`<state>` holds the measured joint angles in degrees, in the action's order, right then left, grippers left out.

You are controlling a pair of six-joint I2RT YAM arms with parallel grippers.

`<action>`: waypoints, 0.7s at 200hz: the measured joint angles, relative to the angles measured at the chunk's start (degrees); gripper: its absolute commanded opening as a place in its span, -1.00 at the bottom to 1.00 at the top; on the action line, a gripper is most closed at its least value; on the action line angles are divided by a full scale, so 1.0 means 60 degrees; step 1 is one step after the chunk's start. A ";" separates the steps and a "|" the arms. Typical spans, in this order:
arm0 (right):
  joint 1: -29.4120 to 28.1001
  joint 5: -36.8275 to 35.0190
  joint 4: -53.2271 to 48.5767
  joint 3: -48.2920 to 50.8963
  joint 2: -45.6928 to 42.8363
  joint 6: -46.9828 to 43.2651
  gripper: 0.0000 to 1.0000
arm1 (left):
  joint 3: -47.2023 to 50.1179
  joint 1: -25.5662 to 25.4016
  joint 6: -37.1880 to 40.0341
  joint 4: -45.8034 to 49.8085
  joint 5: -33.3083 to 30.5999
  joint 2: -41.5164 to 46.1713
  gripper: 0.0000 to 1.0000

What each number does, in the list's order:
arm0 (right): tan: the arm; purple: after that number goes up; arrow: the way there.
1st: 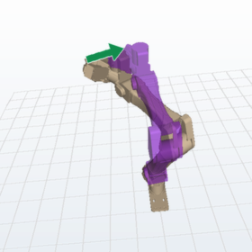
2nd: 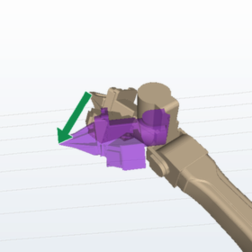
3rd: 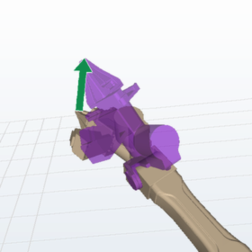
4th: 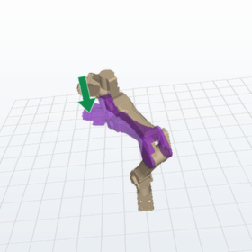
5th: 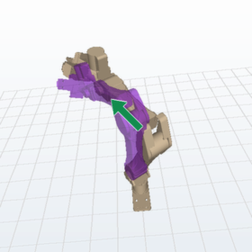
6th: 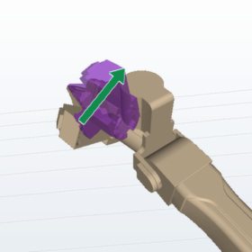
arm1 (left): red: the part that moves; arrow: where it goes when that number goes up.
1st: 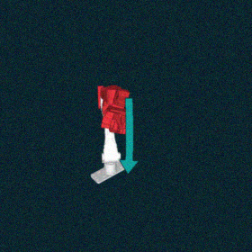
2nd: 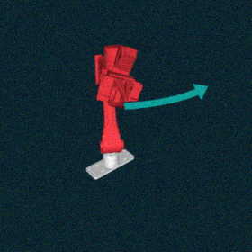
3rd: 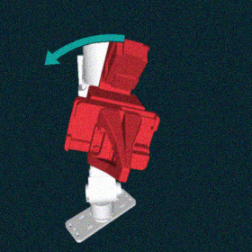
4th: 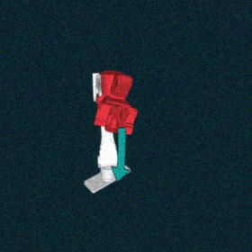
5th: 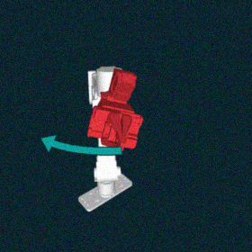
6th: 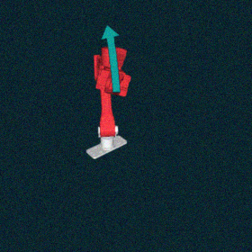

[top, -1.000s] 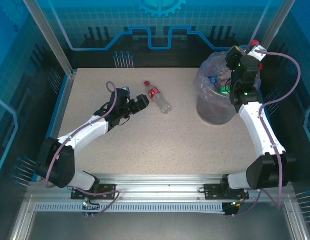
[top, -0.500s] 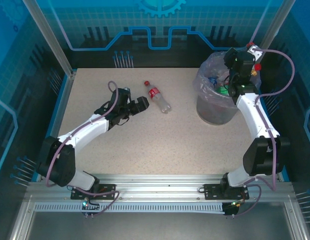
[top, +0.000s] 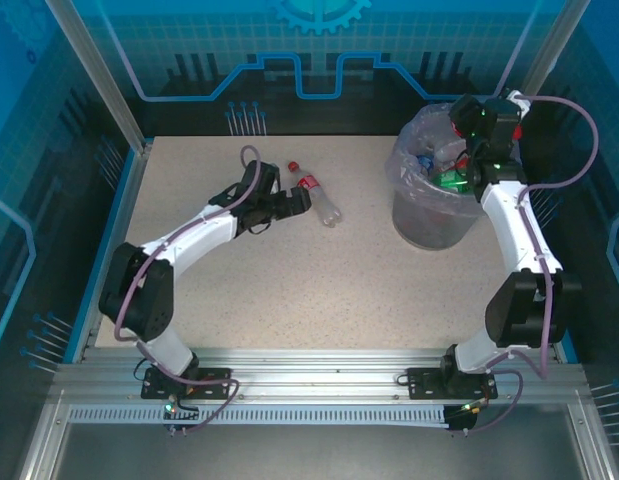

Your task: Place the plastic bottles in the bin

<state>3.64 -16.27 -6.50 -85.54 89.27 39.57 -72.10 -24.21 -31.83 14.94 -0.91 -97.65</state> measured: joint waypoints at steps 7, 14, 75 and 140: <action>0.0051 0.0091 -0.0302 -0.0149 -0.0015 -0.0066 0.67 | -0.0233 -0.0044 0.0135 0.0109 -0.0033 -0.0200 0.98; 0.0095 0.0164 -0.0601 -0.0313 -0.0040 -0.0142 0.71 | -0.0492 -0.0084 0.0266 0.0208 -0.0069 -0.0419 0.99; 0.0692 0.0809 -0.2736 -0.1778 -0.0776 -0.0954 0.84 | -0.2295 -0.0426 0.1355 0.1118 -0.0743 -0.1974 0.98; 0.0994 0.1497 -0.4051 -0.2269 -0.1071 -0.1566 0.82 | -0.2871 -0.0656 0.1840 0.1555 -0.1337 -0.2936 0.99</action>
<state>9.61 -7.29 -30.81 -99.15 82.85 30.17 -89.32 -28.14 -20.80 24.27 -8.93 -115.26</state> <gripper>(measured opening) 0.912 0.991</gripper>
